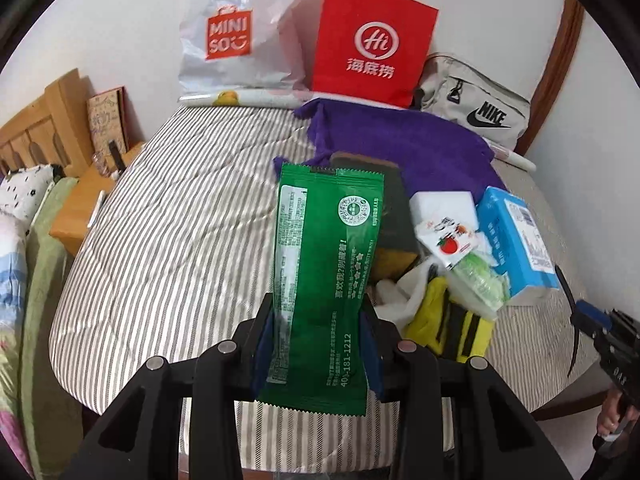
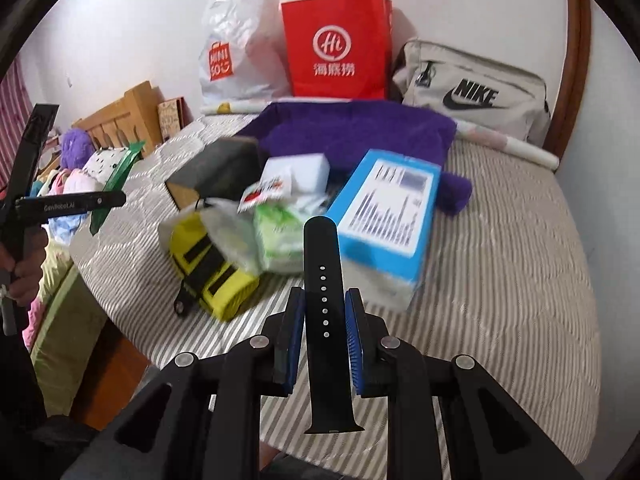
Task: Organize soft objects
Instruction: 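Carry the green packet and black strap toward the purple towel with both grippers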
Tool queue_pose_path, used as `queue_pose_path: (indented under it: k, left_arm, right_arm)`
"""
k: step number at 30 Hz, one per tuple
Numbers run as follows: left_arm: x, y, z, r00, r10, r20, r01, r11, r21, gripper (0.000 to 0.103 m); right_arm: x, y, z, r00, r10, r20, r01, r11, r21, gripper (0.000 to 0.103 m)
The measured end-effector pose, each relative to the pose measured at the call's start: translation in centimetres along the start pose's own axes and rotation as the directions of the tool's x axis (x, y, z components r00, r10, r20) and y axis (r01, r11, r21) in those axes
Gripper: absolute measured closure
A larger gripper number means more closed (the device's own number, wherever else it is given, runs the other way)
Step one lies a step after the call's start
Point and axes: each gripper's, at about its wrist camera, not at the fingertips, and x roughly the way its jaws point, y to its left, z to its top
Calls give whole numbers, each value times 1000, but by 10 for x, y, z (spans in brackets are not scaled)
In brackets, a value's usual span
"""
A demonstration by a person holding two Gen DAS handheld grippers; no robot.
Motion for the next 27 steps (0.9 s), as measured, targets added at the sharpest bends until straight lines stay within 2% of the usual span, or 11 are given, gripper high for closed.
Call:
queue_pose_path:
  k: [15,27]
  left_arm:
    - [10,-7,53,1000,-15,-4,15,1000,-1,67]
    - [47,-16,114,1000,-25,-19,25,1000,16,67]
  right_arm:
    - [27,-28,79,999,-19,43,17,999,34,83]
    - [60,-48,142,997,-31,70,29,999,24,83]
